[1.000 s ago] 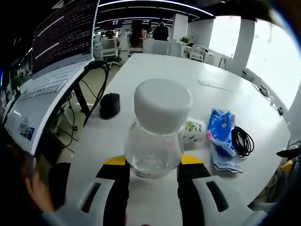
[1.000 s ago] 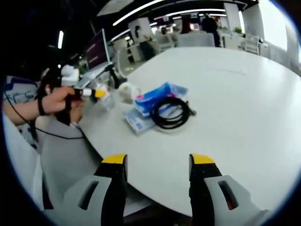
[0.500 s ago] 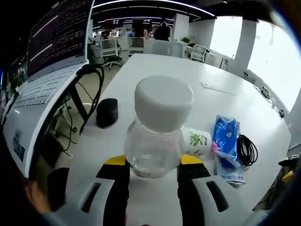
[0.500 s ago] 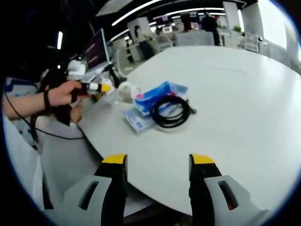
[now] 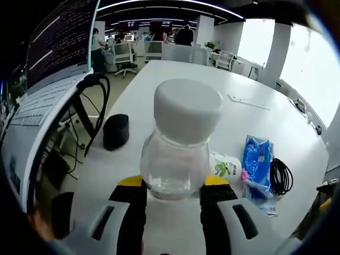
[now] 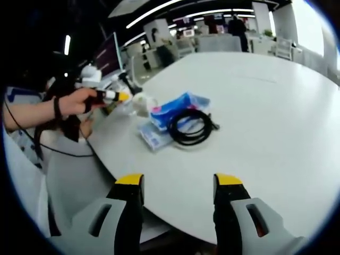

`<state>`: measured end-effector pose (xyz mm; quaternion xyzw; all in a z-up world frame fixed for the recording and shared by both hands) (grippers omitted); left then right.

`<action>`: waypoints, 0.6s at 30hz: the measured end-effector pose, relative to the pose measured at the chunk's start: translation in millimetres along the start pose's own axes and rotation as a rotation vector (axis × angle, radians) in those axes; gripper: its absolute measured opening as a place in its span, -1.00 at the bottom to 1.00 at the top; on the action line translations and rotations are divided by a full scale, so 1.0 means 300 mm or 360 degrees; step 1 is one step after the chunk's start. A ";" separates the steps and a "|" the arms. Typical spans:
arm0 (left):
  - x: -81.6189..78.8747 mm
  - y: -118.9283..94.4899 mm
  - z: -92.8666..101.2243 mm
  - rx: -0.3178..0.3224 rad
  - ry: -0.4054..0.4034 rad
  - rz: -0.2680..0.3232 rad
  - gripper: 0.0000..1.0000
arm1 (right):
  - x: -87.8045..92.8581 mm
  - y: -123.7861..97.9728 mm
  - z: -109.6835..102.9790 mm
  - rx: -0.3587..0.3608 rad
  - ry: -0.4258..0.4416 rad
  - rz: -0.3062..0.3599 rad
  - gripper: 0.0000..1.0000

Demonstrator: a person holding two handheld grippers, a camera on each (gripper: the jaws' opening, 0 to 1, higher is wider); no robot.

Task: Arrange the tabletop items into an orderly group along one side of the table until the central work area is clear of visible clutter.

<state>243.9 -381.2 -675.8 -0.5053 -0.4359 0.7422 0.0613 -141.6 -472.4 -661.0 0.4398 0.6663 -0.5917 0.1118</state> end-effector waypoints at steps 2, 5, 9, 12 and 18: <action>-0.007 0.007 0.003 0.0002 -0.0004 -0.0001 -0.24 | 0.000 -0.002 0.001 0.0002 -0.0003 0.0000 0.02; -0.020 0.023 0.008 0.0007 -0.0007 0.0001 -0.24 | 0.002 -0.006 0.005 0.0009 0.0000 -0.0002 0.02; -0.032 0.038 0.018 0.0010 -0.0011 0.0003 -0.24 | 0.008 -0.016 0.012 0.0023 0.0010 0.0001 0.02; -0.042 0.050 0.028 0.0014 -0.0018 0.0005 -0.24 | 0.016 -0.023 0.020 0.0035 0.0020 -0.0001 0.02; -0.059 0.070 0.046 0.0018 -0.0019 0.0005 -0.24 | 0.028 -0.031 0.029 0.0049 0.0029 -0.0008 0.02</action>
Point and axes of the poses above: the point that each gripper's makers call its tool centre point, and the gripper's own axes: y roughly forward along the fingers, z roughly to its right, x roughly out of its underside, the point moved 3 cm from there along -y, roughly backward along the fingers, and after that the axes turned 2 degrees about -z, right-handed, at the moved point
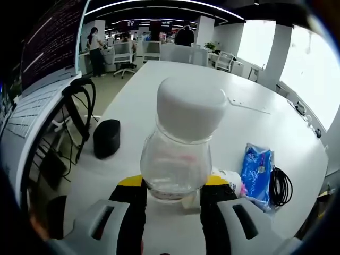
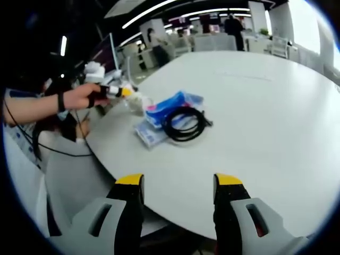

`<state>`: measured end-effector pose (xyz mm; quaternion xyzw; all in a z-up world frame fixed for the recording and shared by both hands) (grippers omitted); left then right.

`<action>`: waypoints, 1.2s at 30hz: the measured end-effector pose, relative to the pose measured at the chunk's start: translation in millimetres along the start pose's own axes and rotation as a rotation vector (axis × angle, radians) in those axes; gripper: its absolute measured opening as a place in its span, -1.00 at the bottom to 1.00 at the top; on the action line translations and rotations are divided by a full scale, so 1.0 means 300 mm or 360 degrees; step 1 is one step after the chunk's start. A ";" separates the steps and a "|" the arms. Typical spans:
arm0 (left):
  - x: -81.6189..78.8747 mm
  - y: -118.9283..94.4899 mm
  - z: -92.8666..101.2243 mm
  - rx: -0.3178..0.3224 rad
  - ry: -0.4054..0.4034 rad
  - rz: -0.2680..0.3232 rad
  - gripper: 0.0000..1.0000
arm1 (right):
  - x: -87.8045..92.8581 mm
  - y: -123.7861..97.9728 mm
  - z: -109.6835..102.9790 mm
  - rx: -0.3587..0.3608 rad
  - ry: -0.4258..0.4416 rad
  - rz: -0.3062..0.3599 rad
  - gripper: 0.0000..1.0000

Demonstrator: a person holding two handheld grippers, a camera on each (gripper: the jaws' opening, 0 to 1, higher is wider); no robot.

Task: Arrange the tabletop items into an orderly group along one side of the table until the central work area is clear of visible clutter.

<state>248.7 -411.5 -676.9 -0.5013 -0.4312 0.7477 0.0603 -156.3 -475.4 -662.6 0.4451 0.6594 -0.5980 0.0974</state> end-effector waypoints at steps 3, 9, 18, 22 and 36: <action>-0.008 0.012 0.010 0.0002 -0.0003 -0.0001 -0.24 | 0.000 -0.003 0.003 0.0005 0.0008 0.0005 0.02; -0.019 0.030 0.033 0.0010 -0.0004 -0.0003 -0.23 | -0.001 -0.007 0.012 0.0014 0.0015 0.0007 0.02; -0.027 0.042 0.058 0.0016 -0.0008 -0.0006 -0.23 | 0.003 -0.009 0.018 0.0020 0.0021 0.0007 0.02; -0.027 0.048 0.064 0.0043 0.0002 -0.0008 -0.22 | 0.003 -0.010 0.019 0.0021 0.0020 0.0006 0.02; 0.041 -0.007 0.050 0.0091 -0.0131 -0.0027 -0.11 | 0.008 0.006 0.004 -0.0002 0.0024 0.0008 0.02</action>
Point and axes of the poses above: the point that each gripper's makers call its tool centre point, and the gripper's own axes: y roughly forward along the fingers, z roughly to its right, x roughly out of its underside, the point moved 3 cm from there along -y, roughly backward along the fingers, and after that the axes turned 2 degrees about -z, right-handed, at the moved point
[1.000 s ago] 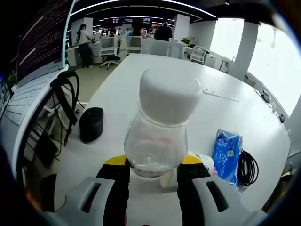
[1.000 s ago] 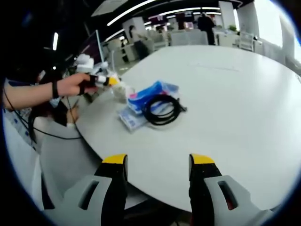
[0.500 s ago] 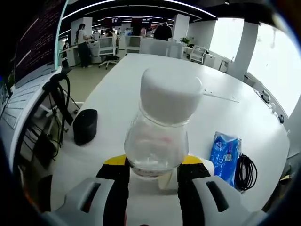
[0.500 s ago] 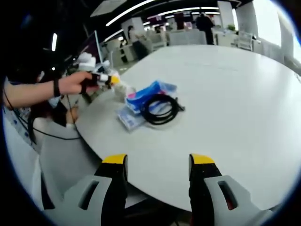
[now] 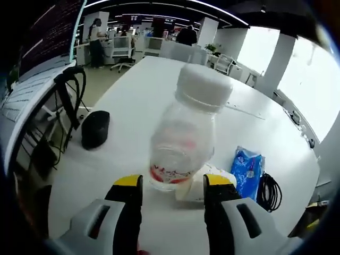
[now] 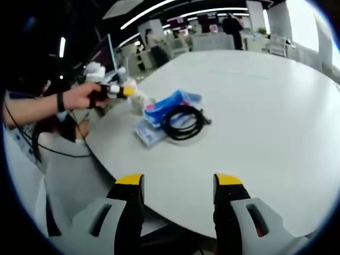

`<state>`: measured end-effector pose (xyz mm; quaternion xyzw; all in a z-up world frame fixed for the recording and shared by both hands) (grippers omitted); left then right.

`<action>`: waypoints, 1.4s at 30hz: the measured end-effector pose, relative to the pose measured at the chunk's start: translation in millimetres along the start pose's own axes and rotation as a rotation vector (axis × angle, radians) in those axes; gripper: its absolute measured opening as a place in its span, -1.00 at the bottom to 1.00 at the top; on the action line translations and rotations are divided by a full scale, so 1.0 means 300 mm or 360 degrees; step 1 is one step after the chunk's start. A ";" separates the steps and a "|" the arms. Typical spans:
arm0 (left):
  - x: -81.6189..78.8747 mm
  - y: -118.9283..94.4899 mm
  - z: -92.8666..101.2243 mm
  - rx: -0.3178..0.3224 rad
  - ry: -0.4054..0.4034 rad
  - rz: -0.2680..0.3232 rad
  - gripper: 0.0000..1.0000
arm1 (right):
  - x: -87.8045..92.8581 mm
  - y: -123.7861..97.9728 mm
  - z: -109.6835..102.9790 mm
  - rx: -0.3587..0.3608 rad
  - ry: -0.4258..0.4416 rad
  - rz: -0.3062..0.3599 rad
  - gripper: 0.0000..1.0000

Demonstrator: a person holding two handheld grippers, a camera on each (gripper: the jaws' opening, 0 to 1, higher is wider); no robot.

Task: Arrange the tabletop items into an orderly group along one side of the table until the central work area is clear of visible clutter.

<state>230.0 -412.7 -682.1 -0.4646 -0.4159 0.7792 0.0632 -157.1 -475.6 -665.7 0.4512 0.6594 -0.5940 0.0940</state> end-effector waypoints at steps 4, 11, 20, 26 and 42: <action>0.035 -0.032 -0.015 -0.0006 -0.0015 0.0001 -0.13 | 0.003 0.008 -0.005 -0.0008 -0.0001 -0.0005 0.02; 0.143 -0.095 -0.041 -0.0026 -0.0052 -0.0035 -0.14 | 0.004 0.037 -0.021 -0.0043 -0.0006 -0.0013 0.02; 0.273 -0.185 -0.043 -0.0033 -0.0125 -0.0081 -0.16 | -0.017 0.085 -0.051 -0.0100 -0.0052 -0.0028 0.02; 0.316 -0.242 -0.035 -0.0021 -0.0158 -0.0080 -0.17 | -0.052 0.120 -0.071 -0.0144 -0.0103 -0.0033 0.02; 0.302 -0.290 -0.016 0.0033 -0.0205 -0.0020 -0.17 | -0.177 0.223 -0.115 -0.0244 -0.0260 -0.0052 0.02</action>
Point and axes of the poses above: the point that each gripper's makers call its tool centre point, and the gripper's own axes: y roughly forward along the fingers, z roughly to its right, x roughly out of its underside, the point moved 3 cm from there along -y, roughly backward along the fingers, and after that the axes turned 2 degrees about -z, right-handed, at the moved point
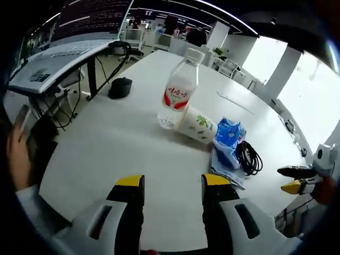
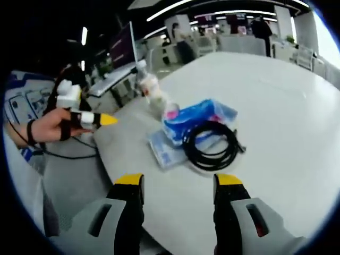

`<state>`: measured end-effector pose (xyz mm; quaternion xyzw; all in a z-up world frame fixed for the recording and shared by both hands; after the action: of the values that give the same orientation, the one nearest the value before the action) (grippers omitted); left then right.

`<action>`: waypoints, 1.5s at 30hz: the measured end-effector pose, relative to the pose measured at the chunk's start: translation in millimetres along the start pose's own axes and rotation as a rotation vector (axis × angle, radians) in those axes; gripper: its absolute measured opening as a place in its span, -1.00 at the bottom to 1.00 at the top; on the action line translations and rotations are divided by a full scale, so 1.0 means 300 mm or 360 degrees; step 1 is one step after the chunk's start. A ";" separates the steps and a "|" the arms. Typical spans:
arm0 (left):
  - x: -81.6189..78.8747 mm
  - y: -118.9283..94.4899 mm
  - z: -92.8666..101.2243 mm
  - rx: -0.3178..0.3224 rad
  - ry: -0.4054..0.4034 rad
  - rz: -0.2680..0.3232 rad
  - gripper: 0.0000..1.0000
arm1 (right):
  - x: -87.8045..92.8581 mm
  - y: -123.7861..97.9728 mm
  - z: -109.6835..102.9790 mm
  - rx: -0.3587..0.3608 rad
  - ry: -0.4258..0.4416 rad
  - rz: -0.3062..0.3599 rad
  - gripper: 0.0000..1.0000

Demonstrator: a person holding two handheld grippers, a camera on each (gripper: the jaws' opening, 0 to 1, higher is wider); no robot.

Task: Arrange the tabletop items into an orderly group along one side of the table until the central work area is clear of visible clutter.

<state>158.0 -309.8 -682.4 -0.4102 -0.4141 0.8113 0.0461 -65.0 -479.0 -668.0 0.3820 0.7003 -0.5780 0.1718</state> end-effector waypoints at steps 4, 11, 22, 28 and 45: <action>0.003 -0.010 0.009 0.0010 -0.0014 0.0004 -0.17 | -0.043 0.027 -0.001 -0.0023 -0.0038 0.0002 0.02; 0.027 -0.027 0.052 0.0058 0.0026 -0.0015 -0.17 | -0.103 0.079 0.003 -0.0062 -0.0100 -0.0010 0.02; 0.027 -0.048 0.068 0.0074 -0.0040 0.0013 -0.17 | -0.189 0.166 -0.038 -0.0149 -0.0213 -0.0049 0.02; 0.012 -0.061 0.068 0.0079 -0.0057 0.0041 -0.17 | -0.236 0.214 -0.064 -0.0187 -0.0282 -0.0061 0.02; -0.003 -0.084 0.110 0.0150 -0.0058 0.0082 -0.18 | -0.380 0.341 -0.107 -0.0206 -0.0358 -0.0045 0.00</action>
<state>128.8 -314.7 -653.6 -0.4033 -0.3656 0.8381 0.0368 90.6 -483.1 -650.8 0.2930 0.7178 -0.5732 0.2653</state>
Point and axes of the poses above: the point that each gripper's makers call its tool centre point, and the gripper's own axes: y roughly forward along the fingers, z roughly to its right, x roughly out of its underside, the point moved 3 cm from there along -y, roughly backward along the fingers, and after that the axes turned 2 degrees about -z, right-handed, at the moved point
